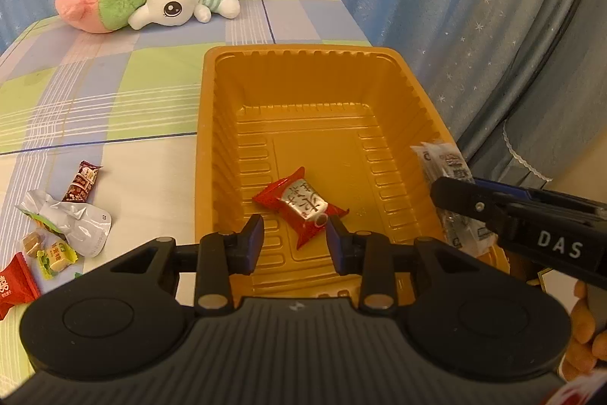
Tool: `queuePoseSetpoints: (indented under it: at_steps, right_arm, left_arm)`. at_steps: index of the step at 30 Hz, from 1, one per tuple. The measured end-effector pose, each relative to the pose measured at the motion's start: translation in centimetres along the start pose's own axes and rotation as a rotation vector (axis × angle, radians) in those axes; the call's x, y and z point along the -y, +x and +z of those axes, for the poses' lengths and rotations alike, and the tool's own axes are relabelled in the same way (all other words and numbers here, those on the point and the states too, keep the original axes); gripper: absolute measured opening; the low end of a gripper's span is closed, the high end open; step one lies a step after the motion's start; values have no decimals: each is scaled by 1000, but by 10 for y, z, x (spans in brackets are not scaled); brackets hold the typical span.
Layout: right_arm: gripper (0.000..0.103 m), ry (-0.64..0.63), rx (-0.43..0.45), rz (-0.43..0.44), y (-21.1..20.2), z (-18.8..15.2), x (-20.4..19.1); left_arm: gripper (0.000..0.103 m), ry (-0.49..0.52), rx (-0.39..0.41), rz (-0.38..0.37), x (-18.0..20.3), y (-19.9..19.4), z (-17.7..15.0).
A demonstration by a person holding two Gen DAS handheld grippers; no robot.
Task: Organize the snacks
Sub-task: 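Carry both packets into the orange tray and open both tools, then withdraw both tools from the tray toward the remaining candies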
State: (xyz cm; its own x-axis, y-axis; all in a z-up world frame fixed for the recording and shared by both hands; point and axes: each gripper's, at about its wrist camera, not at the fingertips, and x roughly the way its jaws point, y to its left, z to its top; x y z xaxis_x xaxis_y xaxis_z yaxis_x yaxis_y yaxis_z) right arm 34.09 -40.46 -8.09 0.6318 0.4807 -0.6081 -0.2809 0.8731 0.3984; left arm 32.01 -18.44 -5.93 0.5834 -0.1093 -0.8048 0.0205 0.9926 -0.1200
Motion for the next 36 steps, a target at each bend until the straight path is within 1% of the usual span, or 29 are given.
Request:
queuePoseSetpoints:
  at_steps: [7,10,12,15,16,17,20,29,36]
  right_arm:
    - [37,-11,-11,8,9,3,-4]
    - [38,-18,-9,16,12,4,-6]
    - [39,-6,-4,22,14,4,-6]
    - [41,5,18,38,12,5,-7]
    - [45,3,20,40,11,5,-7]
    - [49,-2,23,40,10,6,-8]
    - [52,-15,35,39,3,5,-11]
    - [54,-38,35,51,-25,-9,-16]
    - [54,-50,7,71,-43,-27,-21]
  left_arm:
    - [37,-11,16,5,-5,-10,-2]
    - [41,-18,23,8,-9,-14,-4]
    - [46,-23,27,7,-10,-18,-5]
    - [49,-25,39,12,-13,-26,-7]
    - [49,-25,43,12,-13,-28,-8]
    - [52,-26,47,11,-14,-31,-10]
    - [55,-37,61,9,-17,-41,-14]
    - [59,-61,86,26,-31,-71,-36]
    - [61,-100,89,54,-46,-92,-58]
